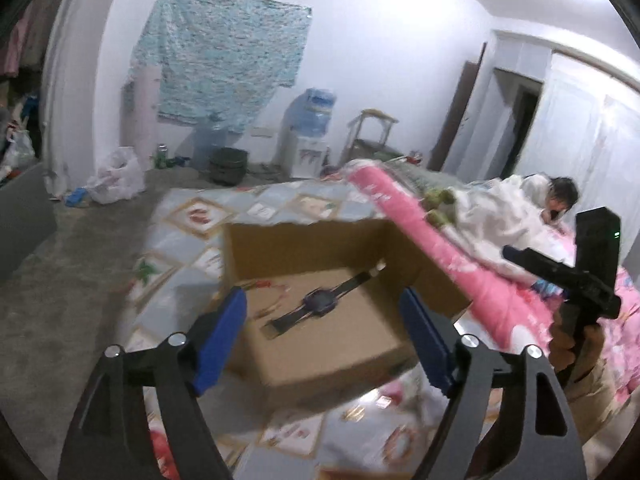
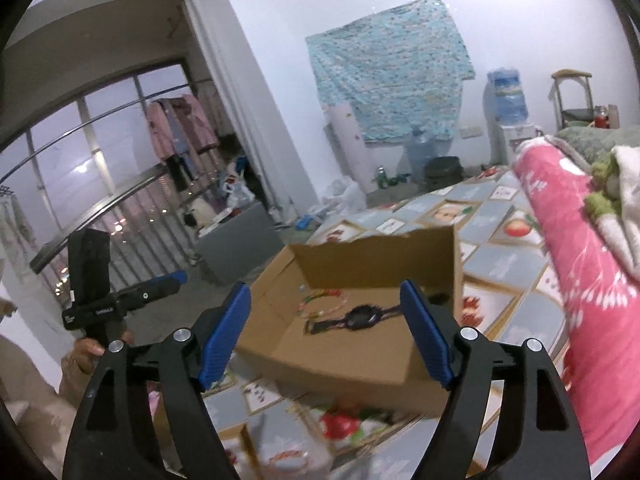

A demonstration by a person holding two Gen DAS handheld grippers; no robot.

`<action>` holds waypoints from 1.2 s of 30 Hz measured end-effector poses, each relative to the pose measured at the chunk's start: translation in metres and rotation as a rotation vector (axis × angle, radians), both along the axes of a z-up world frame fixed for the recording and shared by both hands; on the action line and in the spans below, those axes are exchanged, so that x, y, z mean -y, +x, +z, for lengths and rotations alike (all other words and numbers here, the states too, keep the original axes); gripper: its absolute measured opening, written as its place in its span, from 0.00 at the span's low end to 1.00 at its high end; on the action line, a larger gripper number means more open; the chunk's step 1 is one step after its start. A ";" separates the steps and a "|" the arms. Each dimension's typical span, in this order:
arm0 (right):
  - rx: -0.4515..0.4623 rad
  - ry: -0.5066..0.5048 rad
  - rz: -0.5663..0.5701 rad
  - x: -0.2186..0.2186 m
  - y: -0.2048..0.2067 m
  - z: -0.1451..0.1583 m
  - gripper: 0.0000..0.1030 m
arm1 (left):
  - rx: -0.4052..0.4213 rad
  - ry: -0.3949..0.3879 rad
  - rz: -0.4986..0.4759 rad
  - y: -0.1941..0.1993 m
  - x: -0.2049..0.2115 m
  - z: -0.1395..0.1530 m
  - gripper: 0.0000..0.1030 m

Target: Organize jewelry

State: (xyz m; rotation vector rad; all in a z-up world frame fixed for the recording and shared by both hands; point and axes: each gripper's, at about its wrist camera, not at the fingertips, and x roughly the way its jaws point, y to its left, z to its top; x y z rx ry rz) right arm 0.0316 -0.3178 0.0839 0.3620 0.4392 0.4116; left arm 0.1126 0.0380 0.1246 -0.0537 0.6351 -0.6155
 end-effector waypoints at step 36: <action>-0.426 -0.082 0.117 -0.108 0.024 -0.120 0.57 | -0.217 0.438 0.056 -0.013 0.043 -0.167 0.17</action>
